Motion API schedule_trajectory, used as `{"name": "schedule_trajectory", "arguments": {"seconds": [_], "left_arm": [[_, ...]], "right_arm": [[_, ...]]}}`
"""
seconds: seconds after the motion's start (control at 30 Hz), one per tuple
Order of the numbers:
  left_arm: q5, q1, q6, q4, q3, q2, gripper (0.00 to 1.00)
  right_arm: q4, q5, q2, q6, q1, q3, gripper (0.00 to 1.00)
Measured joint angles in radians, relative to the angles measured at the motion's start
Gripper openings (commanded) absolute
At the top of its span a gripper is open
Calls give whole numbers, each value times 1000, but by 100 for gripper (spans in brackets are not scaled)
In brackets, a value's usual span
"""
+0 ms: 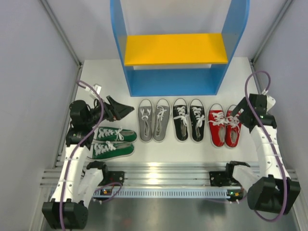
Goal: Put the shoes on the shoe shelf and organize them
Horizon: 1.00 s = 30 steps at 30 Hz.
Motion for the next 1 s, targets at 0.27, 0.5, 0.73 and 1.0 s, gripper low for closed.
{"name": "schedule_trajectory", "arguments": {"seconds": [0.27,0.5,0.73,1.0], "left_arm": [[-4,-35,19,-41,-34,-32,99],[-19,-45,29,-49,-34,-37,99],[-21,-60,31,-52,-34,-37,99],[-26,-72,37,-53,-34,-37,99]], "right_arm": [[37,-50,81,-12,-35,-51,99],[63,-80,159,-40,-36,-53,99],[99,-110,164,-66,-36,-72,90],[108,-129,255,-83,-36,-77,82]]}}
